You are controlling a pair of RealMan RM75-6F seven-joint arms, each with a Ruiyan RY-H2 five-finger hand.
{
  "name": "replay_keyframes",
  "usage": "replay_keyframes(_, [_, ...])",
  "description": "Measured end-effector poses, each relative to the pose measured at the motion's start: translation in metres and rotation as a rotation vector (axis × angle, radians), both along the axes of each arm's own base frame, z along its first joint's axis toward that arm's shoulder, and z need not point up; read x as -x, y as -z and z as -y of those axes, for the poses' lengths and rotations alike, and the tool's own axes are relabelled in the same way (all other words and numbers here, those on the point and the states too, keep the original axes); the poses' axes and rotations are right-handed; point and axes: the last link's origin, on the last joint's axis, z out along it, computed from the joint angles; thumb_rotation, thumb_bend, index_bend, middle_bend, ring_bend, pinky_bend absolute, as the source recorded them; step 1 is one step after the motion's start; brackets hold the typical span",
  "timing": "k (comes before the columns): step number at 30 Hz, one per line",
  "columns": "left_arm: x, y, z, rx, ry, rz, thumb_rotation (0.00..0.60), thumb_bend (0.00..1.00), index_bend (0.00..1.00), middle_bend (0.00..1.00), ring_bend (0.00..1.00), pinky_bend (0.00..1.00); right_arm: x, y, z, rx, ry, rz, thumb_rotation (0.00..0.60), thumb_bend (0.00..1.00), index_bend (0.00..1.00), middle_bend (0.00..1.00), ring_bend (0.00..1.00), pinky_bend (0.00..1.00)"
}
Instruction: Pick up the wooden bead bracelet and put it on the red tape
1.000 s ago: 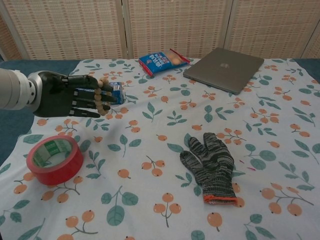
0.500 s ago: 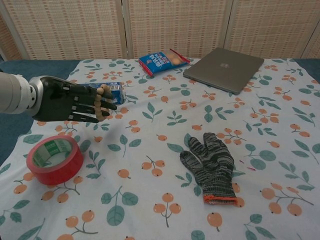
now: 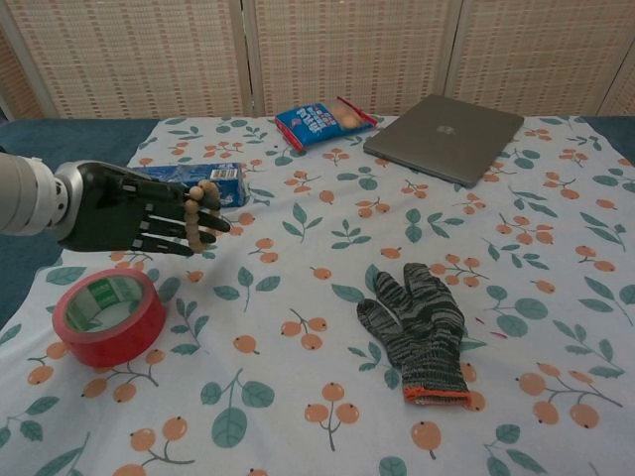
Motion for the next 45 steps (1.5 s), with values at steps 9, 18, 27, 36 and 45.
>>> replay_keyframes(9, [0.0014, -0.0006, 0.0012, -0.070, 0.062, -0.090, 0.600, 0.75, 0.49, 0.41, 0.16, 0.07, 0.0002, -0.0007, 0.0002, 0.001, -0.001, 0.004, 0.583, 0.30, 0.00, 0.00, 0.00, 0.00])
replay_keyframes(18, [-0.0009, -0.0009, 0.0007, -0.092, 0.042, -0.070, 0.600, 0.46, 0.53, 0.41, 0.17, 0.07, -0.0003, 0.0007, -0.0006, -0.008, -0.004, 0.001, 0.583, 0.30, 0.00, 0.00, 0.00, 0.00])
replay_keyframes(27, [0.0018, -0.0022, 0.0004, -0.110, -0.020, -0.023, 0.600, 0.39, 0.62, 0.45, 0.17, 0.01, -0.0004, 0.0031, 0.0000, -0.020, -0.003, -0.005, 0.583, 0.30, 0.00, 0.00, 0.00, 0.00])
replay_keyframes(36, [0.0031, -0.0019, 0.0034, -0.098, 0.070, -0.115, 0.600, 0.49, 0.53, 0.42, 0.16, 0.03, -0.0007, 0.0022, -0.0005, -0.016, -0.003, -0.002, 0.583, 0.30, 0.00, 0.00, 0.00, 0.00])
replay_keyframes(45, [0.0015, -0.0020, 0.0037, -0.117, 0.043, -0.085, 0.600, 0.38, 0.49, 0.40, 0.14, 0.02, -0.0007, 0.0026, -0.0007, -0.019, -0.004, -0.002, 0.583, 0.30, 0.00, 0.00, 0.00, 0.00])
